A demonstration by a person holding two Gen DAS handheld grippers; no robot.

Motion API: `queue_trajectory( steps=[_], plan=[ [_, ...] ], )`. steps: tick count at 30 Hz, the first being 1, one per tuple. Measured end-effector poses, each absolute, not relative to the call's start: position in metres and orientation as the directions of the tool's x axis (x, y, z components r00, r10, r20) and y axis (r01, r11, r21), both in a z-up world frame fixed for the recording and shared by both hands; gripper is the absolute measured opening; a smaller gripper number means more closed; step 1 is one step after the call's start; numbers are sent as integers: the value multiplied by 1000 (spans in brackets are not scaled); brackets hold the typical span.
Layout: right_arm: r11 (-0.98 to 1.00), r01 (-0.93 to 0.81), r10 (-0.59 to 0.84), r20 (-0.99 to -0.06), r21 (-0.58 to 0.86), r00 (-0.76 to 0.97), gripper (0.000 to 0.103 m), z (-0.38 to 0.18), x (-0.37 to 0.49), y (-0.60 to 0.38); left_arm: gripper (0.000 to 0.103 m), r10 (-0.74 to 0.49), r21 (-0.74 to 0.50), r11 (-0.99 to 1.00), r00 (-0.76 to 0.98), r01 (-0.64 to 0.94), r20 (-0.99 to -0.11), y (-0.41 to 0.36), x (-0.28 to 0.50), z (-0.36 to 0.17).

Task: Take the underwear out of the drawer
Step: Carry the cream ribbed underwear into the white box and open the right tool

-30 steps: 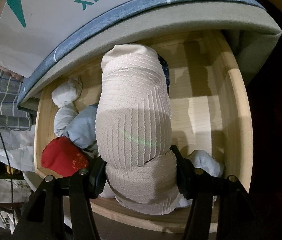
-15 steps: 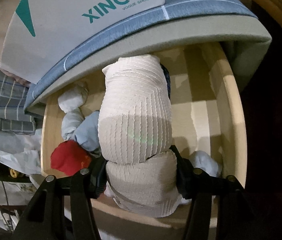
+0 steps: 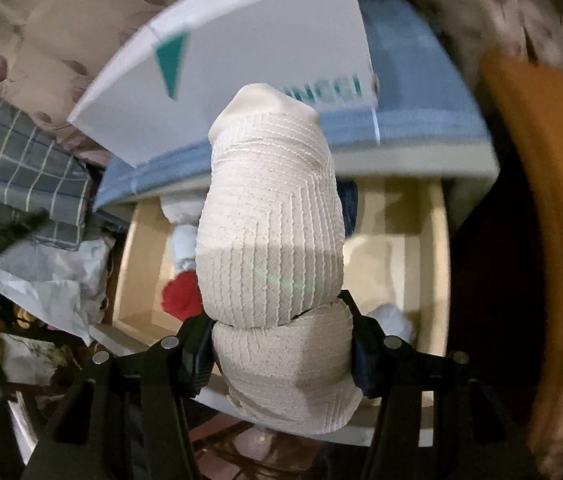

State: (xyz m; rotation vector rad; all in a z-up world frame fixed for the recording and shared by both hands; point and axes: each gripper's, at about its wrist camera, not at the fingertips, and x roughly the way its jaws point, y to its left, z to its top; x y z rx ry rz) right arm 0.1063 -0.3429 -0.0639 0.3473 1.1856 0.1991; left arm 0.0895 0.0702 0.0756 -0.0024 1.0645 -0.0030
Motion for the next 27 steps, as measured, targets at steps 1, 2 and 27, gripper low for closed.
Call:
queue_trajectory(
  steps=[1, 2, 27],
  plan=[
    [932, 18, 329, -864, 363, 381, 51, -54, 107, -343, 45, 4, -6, 1000, 479, -18, -878, 70, 85, 64],
    [934, 7, 324, -857, 356, 401, 51, -41, 109, -343, 45, 5, -8, 1000, 470, -27, -882, 70, 82, 54],
    [988, 42, 105, -859, 146, 501, 52, 28, 294, -325, 44, 10, -52, 991, 449, -126, -894, 69, 60, -18]
  ],
)
